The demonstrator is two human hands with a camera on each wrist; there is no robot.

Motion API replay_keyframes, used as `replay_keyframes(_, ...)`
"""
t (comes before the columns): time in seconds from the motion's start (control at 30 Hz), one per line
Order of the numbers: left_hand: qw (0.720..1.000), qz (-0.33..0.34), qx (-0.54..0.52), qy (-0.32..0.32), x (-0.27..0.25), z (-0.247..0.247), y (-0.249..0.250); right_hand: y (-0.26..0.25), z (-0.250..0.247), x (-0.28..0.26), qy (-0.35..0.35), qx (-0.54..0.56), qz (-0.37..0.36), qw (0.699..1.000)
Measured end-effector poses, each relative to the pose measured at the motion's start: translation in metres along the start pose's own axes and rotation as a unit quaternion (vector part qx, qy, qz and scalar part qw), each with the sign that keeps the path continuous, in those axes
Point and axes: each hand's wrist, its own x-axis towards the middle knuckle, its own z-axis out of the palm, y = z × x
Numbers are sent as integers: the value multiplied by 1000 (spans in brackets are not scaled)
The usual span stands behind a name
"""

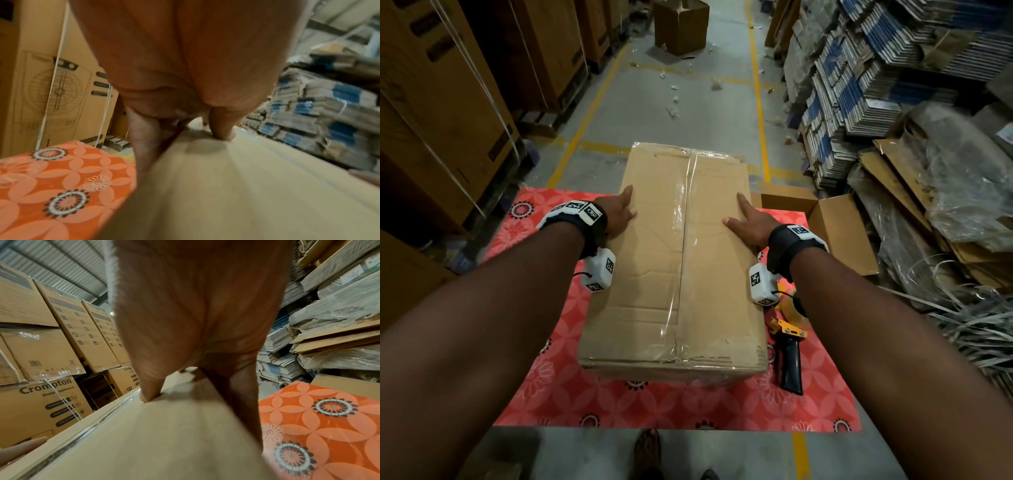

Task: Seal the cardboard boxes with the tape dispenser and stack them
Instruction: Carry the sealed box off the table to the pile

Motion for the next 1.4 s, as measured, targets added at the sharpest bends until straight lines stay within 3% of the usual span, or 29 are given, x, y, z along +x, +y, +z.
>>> replay_keyframes(0.4, 999, 1, 27, 31, -63, -7, 19, 10, 4, -54, 15, 40, -32, 999)
replay_keyframes(0.7, 995, 32, 67, 72, -141, 1, 64, 42, -17, -141, 32, 71, -51, 996)
replay_keyframes(1.0, 987, 91, 88, 96, -181, -3, 127, 84, -37, -244, 108, 60, -11, 992)
replay_keyframes(1.4, 977, 165, 93, 95, -229, -6, 159, 95, -29, -337, 175, 54, 44, 982)
